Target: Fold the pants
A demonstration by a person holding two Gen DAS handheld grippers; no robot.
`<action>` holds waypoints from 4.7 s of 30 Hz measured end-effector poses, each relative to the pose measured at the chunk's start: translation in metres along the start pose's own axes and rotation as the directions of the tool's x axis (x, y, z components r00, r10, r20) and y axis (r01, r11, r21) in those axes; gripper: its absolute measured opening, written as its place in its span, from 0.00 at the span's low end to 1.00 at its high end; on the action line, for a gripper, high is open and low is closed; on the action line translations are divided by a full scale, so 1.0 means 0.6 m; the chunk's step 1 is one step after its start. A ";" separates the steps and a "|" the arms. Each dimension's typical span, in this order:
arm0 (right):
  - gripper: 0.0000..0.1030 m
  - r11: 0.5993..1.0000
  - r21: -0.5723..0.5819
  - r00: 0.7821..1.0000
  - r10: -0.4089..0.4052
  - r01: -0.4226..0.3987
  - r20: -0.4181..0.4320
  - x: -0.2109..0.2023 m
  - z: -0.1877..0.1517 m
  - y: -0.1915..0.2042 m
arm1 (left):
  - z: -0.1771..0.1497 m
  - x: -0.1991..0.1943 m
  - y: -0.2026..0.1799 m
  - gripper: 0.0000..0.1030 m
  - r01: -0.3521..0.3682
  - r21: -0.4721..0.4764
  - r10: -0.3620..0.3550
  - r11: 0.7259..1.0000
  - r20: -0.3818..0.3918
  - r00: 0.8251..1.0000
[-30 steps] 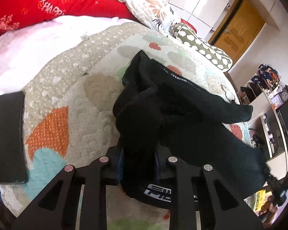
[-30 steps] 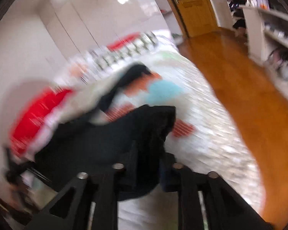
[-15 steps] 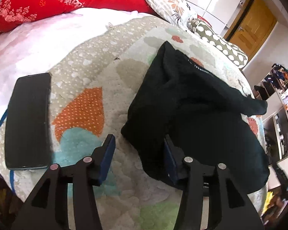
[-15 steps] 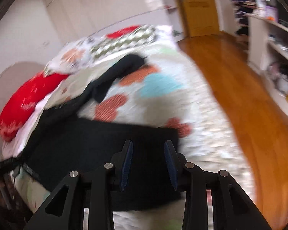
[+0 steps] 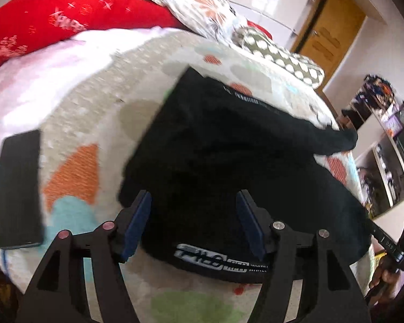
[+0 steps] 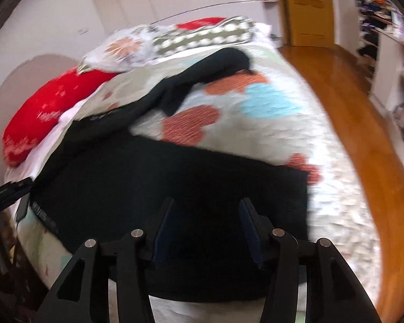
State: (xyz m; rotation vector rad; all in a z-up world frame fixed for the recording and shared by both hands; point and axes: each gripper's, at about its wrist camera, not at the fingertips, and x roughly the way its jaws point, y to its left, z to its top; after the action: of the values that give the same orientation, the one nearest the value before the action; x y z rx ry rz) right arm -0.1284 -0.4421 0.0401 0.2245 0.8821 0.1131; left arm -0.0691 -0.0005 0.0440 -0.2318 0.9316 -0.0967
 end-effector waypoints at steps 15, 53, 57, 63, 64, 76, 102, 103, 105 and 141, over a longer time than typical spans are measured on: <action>0.64 0.987 -0.145 0.996 0.078 -0.073 0.032 0.031 0.113 0.064 | 0.077 0.012 -0.021 0.82 0.009 0.149 -0.013 0.989 0.023 1.000; 0.05 0.856 -0.495 0.988 0.150 -0.150 -0.040 0.217 0.290 0.221 | 0.301 0.197 -0.098 0.05 0.193 0.499 -0.125 0.845 -0.166 0.978; 0.05 0.849 -0.496 0.974 0.226 -0.181 0.031 0.113 0.263 0.228 | 0.266 0.099 -0.098 0.05 0.215 0.497 -0.197 0.841 -0.090 0.976; 0.05 0.833 -0.517 0.963 0.262 -0.198 0.054 0.020 0.179 0.241 | 0.207 0.004 -0.085 0.05 0.230 0.482 -0.244 0.846 -0.033 0.969; 0.05 0.831 -0.517 0.961 0.270 -0.206 0.052 0.010 0.163 0.241 | 0.199 -0.003 -0.085 0.05 0.227 0.483 -0.244 0.845 -0.028 0.969; 0.05 0.845 -0.406 0.937 0.331 -0.349 -0.117 0.016 -0.035 0.241 | 0.049 -0.002 -0.007 0.06 0.220 0.335 -0.201 0.916 -0.091 0.975; 0.17 0.949 -0.225 0.967 0.180 -0.219 -0.182 0.230 0.171 0.207 | 0.067 0.049 0.034 0.44 0.065 0.115 -0.061 0.991 -0.033 0.998; 0.10 0.945 -0.255 0.970 0.159 -0.204 -0.185 0.236 0.167 0.216 | 0.068 0.048 0.035 0.40 0.055 0.121 -0.051 0.991 -0.034 0.998; 0.08 0.934 -0.293 0.972 0.162 -0.206 -0.168 0.228 0.166 0.227 | 0.067 0.039 0.040 0.37 0.070 0.119 -0.066 0.990 -0.037 0.997; 0.61 0.988 0.154 1.000 0.012 -0.016 0.029 0.047 0.066 -0.046 | 0.003 -0.024 -0.127 0.69 0.162 0.231 -0.167 0.959 0.002 0.986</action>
State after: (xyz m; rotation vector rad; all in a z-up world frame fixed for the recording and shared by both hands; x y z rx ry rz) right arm -0.0795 -0.4694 0.0366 0.3760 0.8626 0.0542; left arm -0.0748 -0.0712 0.0748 -0.0946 0.8704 -0.3540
